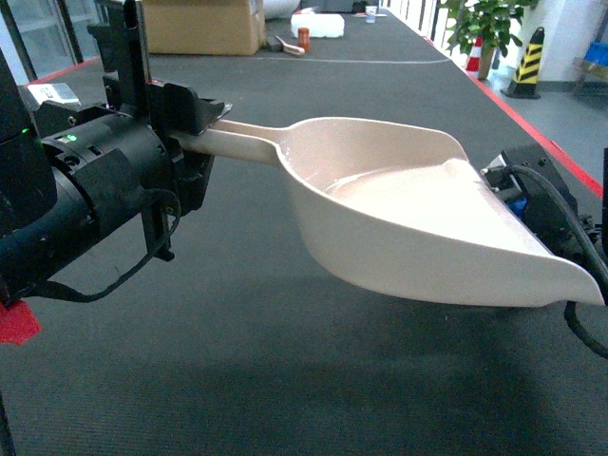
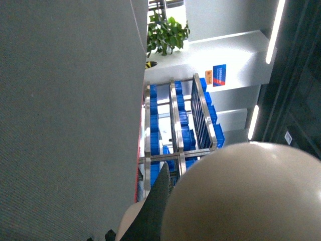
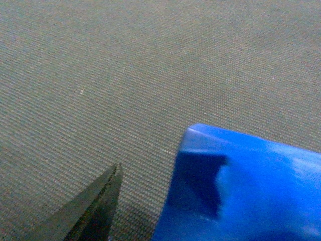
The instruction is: Place part in tray to right shelf
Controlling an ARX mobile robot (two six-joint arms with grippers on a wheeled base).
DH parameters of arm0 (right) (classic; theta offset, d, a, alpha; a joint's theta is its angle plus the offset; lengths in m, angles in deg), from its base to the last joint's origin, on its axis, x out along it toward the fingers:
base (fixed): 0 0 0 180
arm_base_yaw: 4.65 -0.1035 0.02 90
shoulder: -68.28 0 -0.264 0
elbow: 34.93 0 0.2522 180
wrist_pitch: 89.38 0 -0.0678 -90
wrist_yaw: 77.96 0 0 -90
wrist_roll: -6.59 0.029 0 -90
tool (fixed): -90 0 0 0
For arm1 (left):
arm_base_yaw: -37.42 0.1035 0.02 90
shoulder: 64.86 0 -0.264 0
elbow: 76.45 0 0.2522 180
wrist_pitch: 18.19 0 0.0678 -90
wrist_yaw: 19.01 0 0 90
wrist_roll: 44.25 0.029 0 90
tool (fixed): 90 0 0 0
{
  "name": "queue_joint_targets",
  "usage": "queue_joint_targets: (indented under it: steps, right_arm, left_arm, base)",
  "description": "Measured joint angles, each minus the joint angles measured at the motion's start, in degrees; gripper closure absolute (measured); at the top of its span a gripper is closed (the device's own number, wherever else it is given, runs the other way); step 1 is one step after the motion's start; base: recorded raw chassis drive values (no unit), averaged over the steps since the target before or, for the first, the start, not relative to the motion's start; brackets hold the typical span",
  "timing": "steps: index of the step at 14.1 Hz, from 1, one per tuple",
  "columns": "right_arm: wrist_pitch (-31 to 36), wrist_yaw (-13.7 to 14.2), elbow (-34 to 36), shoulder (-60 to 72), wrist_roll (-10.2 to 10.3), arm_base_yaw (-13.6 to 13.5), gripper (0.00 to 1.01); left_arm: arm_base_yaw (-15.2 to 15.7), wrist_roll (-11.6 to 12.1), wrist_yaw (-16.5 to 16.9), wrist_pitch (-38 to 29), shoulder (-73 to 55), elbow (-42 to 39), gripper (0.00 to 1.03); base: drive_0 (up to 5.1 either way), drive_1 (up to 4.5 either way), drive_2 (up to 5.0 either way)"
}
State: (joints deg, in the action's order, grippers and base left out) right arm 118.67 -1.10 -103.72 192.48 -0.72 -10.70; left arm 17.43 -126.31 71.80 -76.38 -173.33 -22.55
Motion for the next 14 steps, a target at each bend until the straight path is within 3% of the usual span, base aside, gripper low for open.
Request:
queue_joint_targets:
  steps: [2, 3, 6, 7, 8, 9, 10, 11, 12, 13, 14]
  right_arm:
    - [1.6, 2.69, 1.16, -0.66, 1.99, -0.26, 0.43]
    - [2.23, 5.81, 3.19, -2.58, 1.92, 0.31, 0.53]
    - [3.5, 15.65, 10.34, -13.97, 3.08, 5.49, 0.55]
    - [3.72, 18.73, 12.02, -19.67, 4.24, 7.39, 0.55]
    - [4.44, 19.76, 13.33, -25.31, 6.19, 7.91, 0.55]
    - [3.67, 17.38, 14.12, -31.71, 8.66, 5.38, 0.55]
    - [1.11, 13.31, 14.16, -37.16, 12.74, 0.07, 0.55]
    - [0.13, 11.43, 14.16, -38.75, 16.02, -4.33, 0.55]
    - [-0.22, 11.41, 14.16, -38.23, 17.94, -8.66, 0.55]
    - [-1.16, 12.33, 14.12, -36.26, 18.47, -13.05, 0.55]
    - [-3.21, 12.39, 13.97, -34.53, 18.69, -16.15, 0.48]
  left_arm:
    - [0.09, -0.04, -0.09, -0.02, 0.0, 0.0, 0.9]
    - [-0.2, -0.07, 1.97, 0.0, 0.0, 0.0, 0.9]
    - [-1.51, -1.07, 3.61, -0.09, 0.0, -0.02, 0.9]
    - [-1.36, -1.36, 3.45, -0.02, 0.0, -0.02, 0.9]
    - [-1.27, -1.55, 3.48, -0.09, 0.0, -0.02, 0.9]
    - [-1.22, -1.55, 3.41, -0.07, 0.0, -0.02, 0.9]
    - [-1.22, -1.55, 3.43, -0.07, 0.0, -0.02, 0.9]
    - [-1.22, -1.55, 3.41, -0.07, 0.0, -0.02, 0.9]
    - [-1.18, -1.53, 3.41, -0.07, 0.0, -0.02, 0.9]
    - [-1.18, -1.55, 3.41, -0.04, 0.0, -0.02, 0.9]
    - [-1.18, -1.55, 3.41, -0.04, 0.0, -0.02, 0.9]
  base:
    - [0.0, 0.0, 0.0]
    - [0.0, 0.0, 0.0]
    - [0.0, 0.0, 0.0]
    - [0.0, 0.0, 0.0]
    - [0.0, 0.0, 0.0]
    - [0.0, 0.0, 0.0]
    - [0.0, 0.0, 0.0]
    - [0.0, 0.0, 0.0]
    - [0.0, 0.0, 0.0]
    - [0.0, 0.0, 0.0]
    - [0.0, 0.0, 0.0]
